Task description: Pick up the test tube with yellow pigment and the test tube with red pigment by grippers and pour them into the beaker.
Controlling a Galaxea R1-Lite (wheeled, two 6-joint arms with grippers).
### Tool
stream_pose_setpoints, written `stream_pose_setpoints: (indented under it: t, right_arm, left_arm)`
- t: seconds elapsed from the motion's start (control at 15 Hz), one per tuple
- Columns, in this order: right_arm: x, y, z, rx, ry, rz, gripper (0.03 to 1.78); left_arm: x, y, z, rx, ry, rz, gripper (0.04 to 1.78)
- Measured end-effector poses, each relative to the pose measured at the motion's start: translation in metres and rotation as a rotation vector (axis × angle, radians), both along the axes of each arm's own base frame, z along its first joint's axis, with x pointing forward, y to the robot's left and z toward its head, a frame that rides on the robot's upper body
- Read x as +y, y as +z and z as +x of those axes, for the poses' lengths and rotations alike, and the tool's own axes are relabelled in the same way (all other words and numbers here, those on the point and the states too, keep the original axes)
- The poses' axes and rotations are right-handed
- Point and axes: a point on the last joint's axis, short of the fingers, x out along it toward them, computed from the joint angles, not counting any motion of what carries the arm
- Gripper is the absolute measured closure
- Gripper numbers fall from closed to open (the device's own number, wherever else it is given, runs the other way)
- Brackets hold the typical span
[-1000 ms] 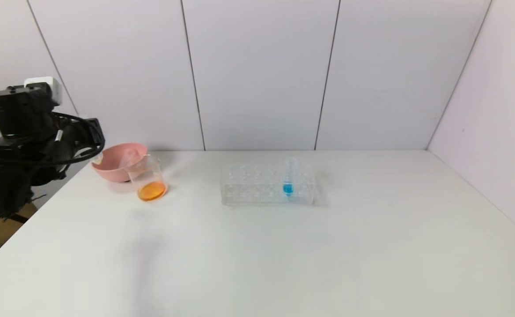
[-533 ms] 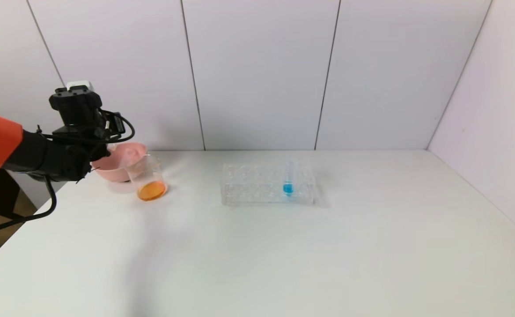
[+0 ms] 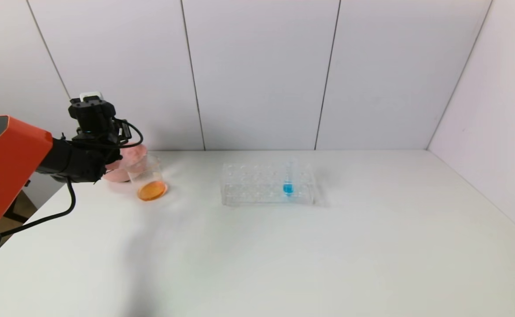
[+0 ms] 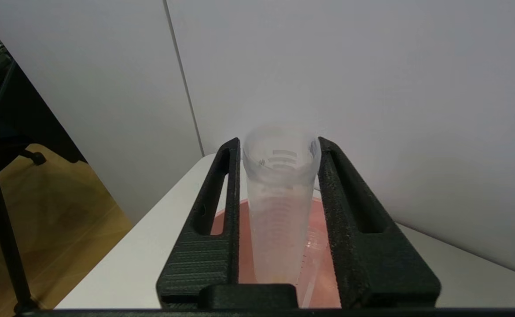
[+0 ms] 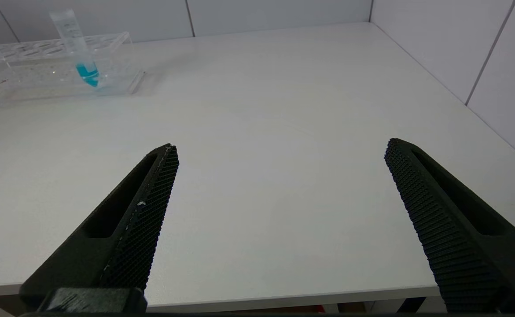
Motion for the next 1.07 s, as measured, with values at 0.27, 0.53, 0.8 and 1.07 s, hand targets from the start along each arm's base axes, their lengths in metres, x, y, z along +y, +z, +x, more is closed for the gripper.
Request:
stream_pose_setpoints:
  t: [0.27, 0.53, 0.8, 1.07]
  right_arm:
    - [0.0, 0.0, 0.0, 0.0, 0.0, 0.0, 0.1]
    - [0.0, 0.0, 0.0, 0.0, 0.0, 0.0, 0.1]
    - [0.0, 0.0, 0.0, 0.0, 0.0, 0.0, 0.1]
    - [0.0, 0.0, 0.0, 0.0, 0.0, 0.0, 0.1]
  left_arm:
    - [-0.001, 0.002, -0.002, -0.017, 0.032, 0.001, 0.52]
    - [-0.007, 0.011, -0.017, -0.016, 0.037, 0.002, 0.12]
    - [-0.023, 0.033, -0.068, 0.014, -0.044, 0.002, 0.06]
    - [-0.031, 0.061, -0.152, 0.005, -0.272, 0.005, 0.06]
